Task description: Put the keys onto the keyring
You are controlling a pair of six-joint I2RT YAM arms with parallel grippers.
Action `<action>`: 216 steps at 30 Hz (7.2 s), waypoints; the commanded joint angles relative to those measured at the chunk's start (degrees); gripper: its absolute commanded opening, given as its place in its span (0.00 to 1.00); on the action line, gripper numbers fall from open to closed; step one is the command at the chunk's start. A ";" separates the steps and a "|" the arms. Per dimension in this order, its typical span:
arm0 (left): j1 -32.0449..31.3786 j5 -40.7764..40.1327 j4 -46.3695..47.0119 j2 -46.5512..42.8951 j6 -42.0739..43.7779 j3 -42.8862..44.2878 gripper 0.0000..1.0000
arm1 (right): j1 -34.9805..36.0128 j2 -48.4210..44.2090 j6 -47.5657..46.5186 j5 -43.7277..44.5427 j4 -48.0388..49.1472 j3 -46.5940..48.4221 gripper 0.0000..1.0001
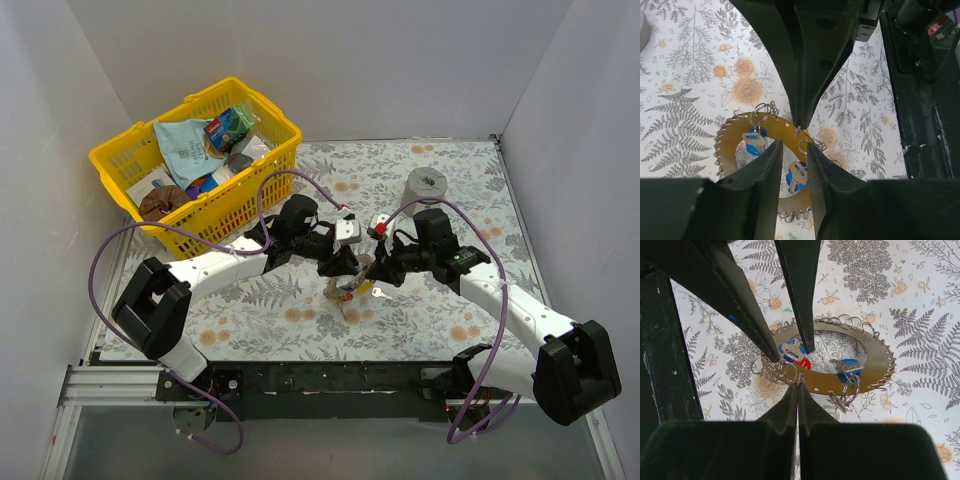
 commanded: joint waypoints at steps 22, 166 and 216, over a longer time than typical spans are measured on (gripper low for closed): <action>-0.65 6.73 6.43 5.71 -3.67 0.52 0.16 | -0.15 -0.94 -0.95 -3.70 2.60 0.10 0.01; 2.60 14.29 -0.17 8.09 -1.73 6.06 0.27 | -5.60 5.04 -1.92 -12.49 1.02 3.70 0.01; 3.48 6.29 49.14 3.96 -34.43 -12.31 0.00 | -11.22 -4.45 18.65 -16.45 28.97 -10.18 0.43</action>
